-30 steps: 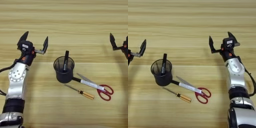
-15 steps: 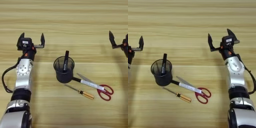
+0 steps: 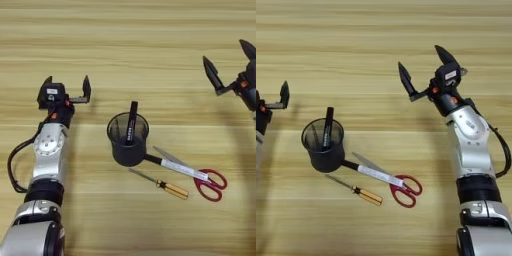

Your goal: Move the objects on the table

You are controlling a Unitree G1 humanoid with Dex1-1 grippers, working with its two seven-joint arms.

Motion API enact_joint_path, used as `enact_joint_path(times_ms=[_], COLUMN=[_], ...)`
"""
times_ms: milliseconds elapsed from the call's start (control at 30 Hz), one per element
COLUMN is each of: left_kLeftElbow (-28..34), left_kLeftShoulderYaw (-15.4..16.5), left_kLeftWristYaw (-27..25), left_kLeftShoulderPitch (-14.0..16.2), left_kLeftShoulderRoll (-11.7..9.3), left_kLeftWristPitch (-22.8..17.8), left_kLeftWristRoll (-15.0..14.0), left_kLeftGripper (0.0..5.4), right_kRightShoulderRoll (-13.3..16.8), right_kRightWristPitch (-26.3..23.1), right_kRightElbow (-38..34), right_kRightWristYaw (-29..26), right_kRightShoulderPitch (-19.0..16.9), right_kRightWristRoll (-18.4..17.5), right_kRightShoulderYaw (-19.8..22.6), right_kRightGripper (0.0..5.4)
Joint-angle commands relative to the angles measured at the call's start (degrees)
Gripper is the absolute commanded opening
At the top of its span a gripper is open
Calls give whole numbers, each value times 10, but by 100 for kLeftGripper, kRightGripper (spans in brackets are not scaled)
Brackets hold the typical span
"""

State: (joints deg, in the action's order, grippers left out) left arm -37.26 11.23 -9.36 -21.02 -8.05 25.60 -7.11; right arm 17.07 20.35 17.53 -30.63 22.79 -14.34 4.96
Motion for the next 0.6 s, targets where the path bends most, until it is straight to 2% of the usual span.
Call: enact_joint_path(times_ms=[33,500,600], left_kLeftElbow=[10,50,52], left_kLeftShoulderYaw=[1,6,9], left_kLeftWristYaw=[-17,-30,-29], left_kLeftShoulderPitch=[17,56,57], left_kLeftShoulderRoll=[-9,-7,-4], left_kLeftWristPitch=[7,25,36], left_kLeftWristRoll=[-9,-16,-19], left_kLeftGripper=[539,539,539], right_kRightShoulderRoll=[-9,-22,-24], right_kRightWristPitch=[-47,-229,-298], right_kRightElbow=[-33,-91,-100], right_kRightWristYaw=[-33,-120,-143], right_kRightShoulderPitch=[-7,12,17], right_kRightWristRoll=[-20,-70,-96], right_kRightShoulderYaw=[-25,-87,-98], right_kRightGripper=[540,540,540])
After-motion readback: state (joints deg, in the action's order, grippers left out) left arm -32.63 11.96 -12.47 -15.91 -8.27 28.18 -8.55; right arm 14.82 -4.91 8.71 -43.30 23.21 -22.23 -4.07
